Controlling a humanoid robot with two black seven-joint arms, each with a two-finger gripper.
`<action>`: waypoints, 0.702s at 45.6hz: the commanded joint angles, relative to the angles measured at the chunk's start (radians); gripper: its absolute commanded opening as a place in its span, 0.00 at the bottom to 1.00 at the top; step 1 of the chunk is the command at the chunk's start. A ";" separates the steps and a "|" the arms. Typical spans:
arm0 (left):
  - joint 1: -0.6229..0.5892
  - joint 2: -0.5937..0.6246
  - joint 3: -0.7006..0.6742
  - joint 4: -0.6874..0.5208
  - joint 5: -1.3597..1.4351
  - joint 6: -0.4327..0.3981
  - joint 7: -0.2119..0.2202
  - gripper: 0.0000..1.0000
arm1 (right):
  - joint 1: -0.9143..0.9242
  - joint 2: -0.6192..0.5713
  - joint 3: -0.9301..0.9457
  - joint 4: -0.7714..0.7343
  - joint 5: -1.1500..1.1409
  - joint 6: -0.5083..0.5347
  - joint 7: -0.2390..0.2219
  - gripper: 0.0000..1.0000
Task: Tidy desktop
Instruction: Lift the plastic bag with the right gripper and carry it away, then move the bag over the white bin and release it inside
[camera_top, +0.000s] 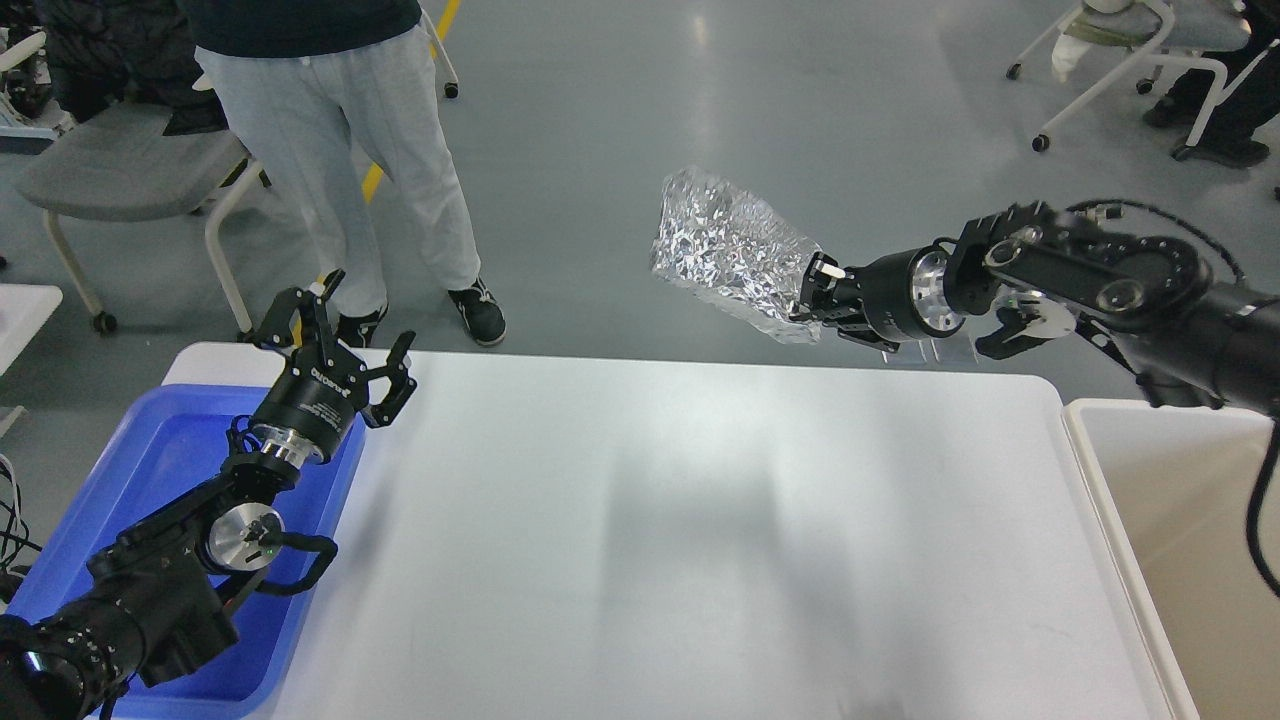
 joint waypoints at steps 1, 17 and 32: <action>0.000 0.000 0.000 0.000 0.000 0.001 0.000 1.00 | 0.173 -0.179 -0.128 0.148 0.035 0.018 -0.018 0.00; 0.000 0.000 0.000 0.000 0.000 -0.001 0.000 1.00 | 0.193 -0.443 -0.187 0.142 -0.258 0.038 -0.058 0.00; 0.000 0.000 0.000 0.000 0.000 0.001 0.000 1.00 | -0.062 -0.618 -0.162 0.022 -0.339 -0.114 -0.055 0.00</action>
